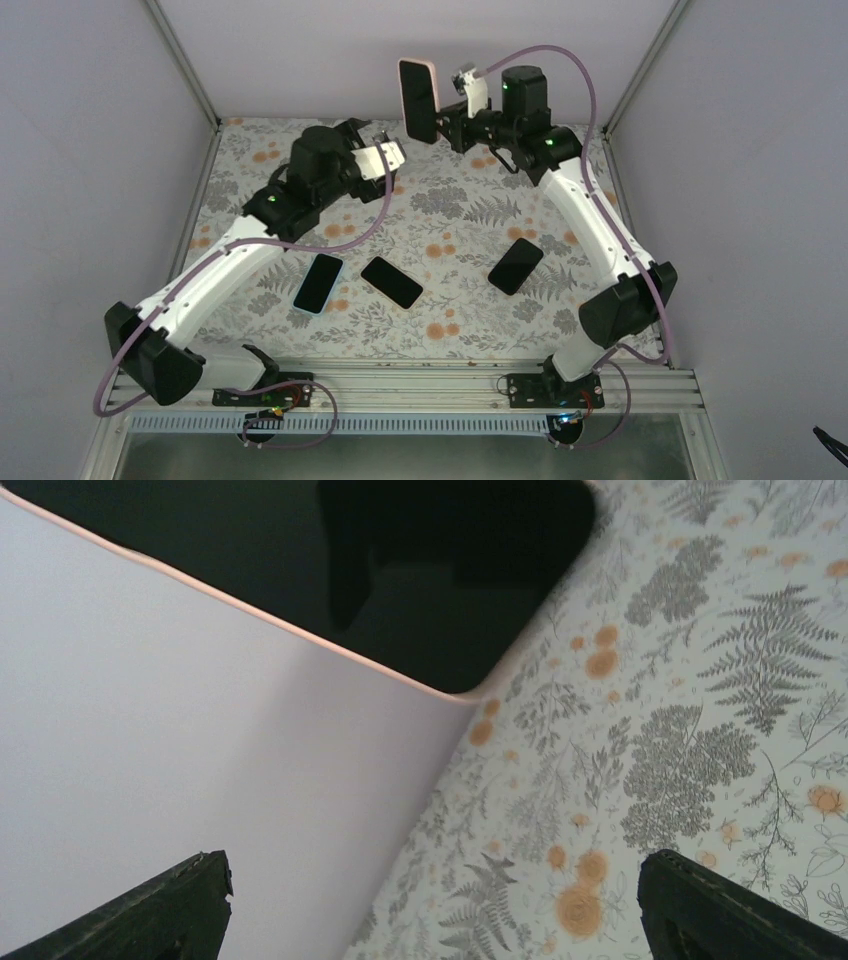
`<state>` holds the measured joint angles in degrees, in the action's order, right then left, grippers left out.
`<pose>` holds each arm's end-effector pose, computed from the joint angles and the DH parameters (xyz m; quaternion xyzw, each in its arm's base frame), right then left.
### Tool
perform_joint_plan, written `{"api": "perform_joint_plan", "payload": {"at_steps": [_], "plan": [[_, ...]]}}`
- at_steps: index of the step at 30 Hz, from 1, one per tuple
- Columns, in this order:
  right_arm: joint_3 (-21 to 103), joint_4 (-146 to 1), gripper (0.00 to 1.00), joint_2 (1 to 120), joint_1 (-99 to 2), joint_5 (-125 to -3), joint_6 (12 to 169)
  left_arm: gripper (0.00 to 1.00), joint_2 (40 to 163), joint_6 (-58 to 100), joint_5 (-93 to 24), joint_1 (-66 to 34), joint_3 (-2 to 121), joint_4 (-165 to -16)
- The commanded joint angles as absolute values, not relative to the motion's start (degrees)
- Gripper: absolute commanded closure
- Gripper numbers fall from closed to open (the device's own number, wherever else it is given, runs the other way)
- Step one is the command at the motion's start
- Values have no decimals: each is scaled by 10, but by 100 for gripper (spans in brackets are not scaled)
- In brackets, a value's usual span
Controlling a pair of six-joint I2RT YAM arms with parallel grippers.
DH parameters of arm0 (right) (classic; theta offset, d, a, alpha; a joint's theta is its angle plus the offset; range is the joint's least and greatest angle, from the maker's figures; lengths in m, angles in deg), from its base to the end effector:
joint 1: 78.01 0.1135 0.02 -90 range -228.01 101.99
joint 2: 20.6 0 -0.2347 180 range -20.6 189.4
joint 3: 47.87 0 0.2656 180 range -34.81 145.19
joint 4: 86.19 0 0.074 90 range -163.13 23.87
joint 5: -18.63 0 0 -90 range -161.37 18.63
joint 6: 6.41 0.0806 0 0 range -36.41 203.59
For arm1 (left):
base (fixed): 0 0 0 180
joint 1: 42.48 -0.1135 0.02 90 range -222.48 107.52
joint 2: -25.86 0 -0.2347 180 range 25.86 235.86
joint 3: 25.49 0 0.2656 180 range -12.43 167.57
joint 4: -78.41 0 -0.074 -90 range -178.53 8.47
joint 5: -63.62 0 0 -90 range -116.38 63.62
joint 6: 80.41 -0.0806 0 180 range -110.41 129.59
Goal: Take the phone out of the phone case
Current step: Remove the phone case from the phone.
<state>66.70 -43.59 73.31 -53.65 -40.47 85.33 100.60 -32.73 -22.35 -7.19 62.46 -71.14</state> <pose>0.3631 0.2098 0.3879 -0.3028 0.7540 0.3369 0.4756 0.3006 -0.2058 0.3549 0.4880 0.6401 0.0646 0.5899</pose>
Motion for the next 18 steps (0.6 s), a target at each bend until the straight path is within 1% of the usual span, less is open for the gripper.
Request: {"api": "perform_joint_plan", "payload": {"at_steps": [1,7,11,18], "plan": [[716,-487,97,781,-521,-550,945,0,995,-294,-189,-61,625,-861],[752,-474,97,824,-519,-579,963,0,1017,-277,-212,-56,612,-906],[759,-474,97,829,-520,-594,972,0,1049,-283,-239,-47,625,-896],[759,-479,97,820,-522,-590,969,0,1113,-272,-245,-44,647,-894]]}}
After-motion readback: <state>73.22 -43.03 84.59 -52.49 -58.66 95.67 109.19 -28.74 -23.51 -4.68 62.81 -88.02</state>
